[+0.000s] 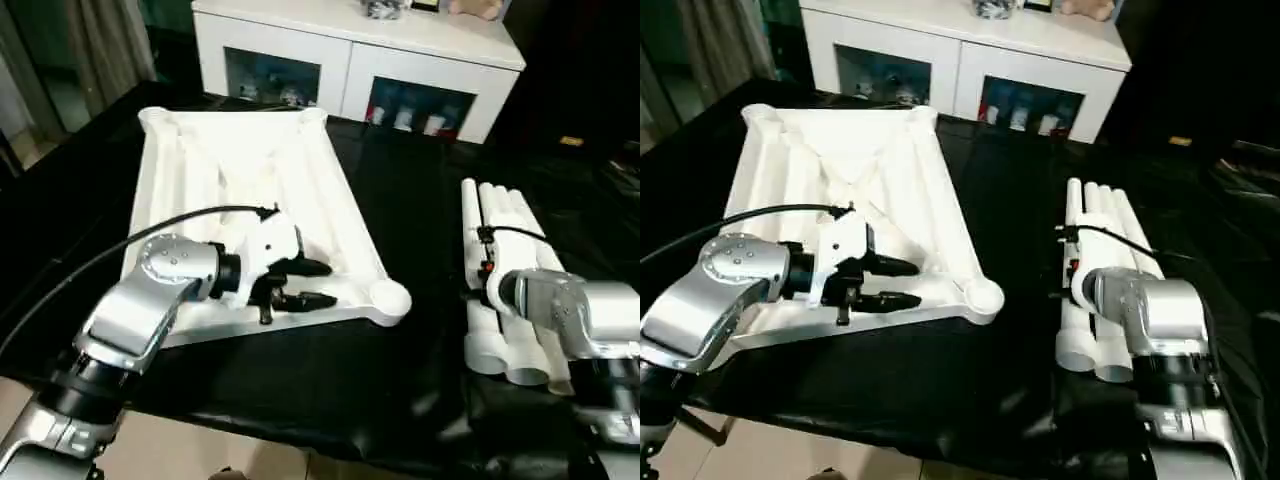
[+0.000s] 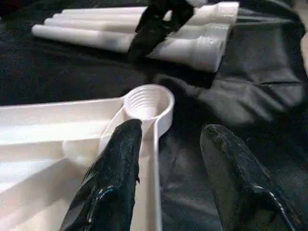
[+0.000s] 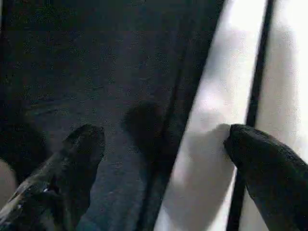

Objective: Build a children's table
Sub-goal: Pick table leg

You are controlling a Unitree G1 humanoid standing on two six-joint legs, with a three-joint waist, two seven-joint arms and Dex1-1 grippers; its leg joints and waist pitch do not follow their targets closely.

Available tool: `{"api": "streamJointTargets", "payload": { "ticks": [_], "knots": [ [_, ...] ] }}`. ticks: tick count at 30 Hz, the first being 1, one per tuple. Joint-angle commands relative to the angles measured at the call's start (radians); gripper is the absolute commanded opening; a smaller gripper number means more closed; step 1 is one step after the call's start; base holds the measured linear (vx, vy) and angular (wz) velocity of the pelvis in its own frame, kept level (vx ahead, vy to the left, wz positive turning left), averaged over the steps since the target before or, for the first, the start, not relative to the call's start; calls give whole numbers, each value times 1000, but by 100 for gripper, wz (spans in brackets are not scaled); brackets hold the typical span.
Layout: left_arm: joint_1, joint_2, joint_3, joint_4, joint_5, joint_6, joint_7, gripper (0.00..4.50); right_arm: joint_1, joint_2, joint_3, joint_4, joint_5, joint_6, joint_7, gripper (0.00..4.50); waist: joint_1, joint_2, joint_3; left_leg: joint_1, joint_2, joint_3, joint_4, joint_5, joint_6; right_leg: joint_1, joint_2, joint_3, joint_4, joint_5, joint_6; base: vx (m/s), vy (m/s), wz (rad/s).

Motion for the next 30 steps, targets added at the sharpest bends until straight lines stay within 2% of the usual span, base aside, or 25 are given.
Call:
{"api": "streamJointTargets", "payload": {
  "ticks": [1,6,17,18,20,23,24,30],
  "knots": [
    [3,3,-12,-24,-2,15,6,224,-18,-2,-31,30,-18,19,-17,450,0,-3,-62,5,54,-9,-82,5,-18,56,-77,48,-63,8,-227,0,0,0],
    [2,1,-11,-26,2,20,15,224,-33,0,-39,62,-10,33,-8,450,-1,-4,-63,4,53,-9,-81,20,-18,57,-76,46,-62,30,-220,0,0,0],
    [3,10,-13,-45,4,31,33,224,-50,4,-54,130,-5,55,-5,450,0,-8,-66,4,52,-8,-78,40,-8,57,-75,45,-59,50,-229,0,0,0],
    [4,10,-13,-49,2,36,35,229,-50,4,-53,140,-3,58,-4,432,0,-10,-65,3,52,-8,-79,35,-6,57,-75,45,-60,41,-228,0,0,0],
    [4,10,-12,-52,1,39,36,229,-50,3,-52,145,-2,58,-3,432,0,-8,-66,5,53,-8,-79,34,-9,55,-77,44,-60,34,-229,0,0,0],
    [4,10,-11,-53,2,39,39,231,-49,2,-48,152,-4,57,-3,395,0,-11,-66,5,53,-8,-79,37,-10,56,-76,44,-59,36,-229,0,0,0],
    [4,12,-11,-52,2,38,41,231,-51,2,-48,156,-6,58,-2,385,-1,-15,-66,4,53,-7,-78,41,-9,56,-75,44,-59,42,-227,0,0,0],
    [-2,14,-9,-45,4,34,48,231,-65,-1,-49,180,-8,51,2,341,-1,-19,-65,4,53,-7,-78,35,-9,55,-75,44,-60,35,-225,0,0,0]
  ]
}}
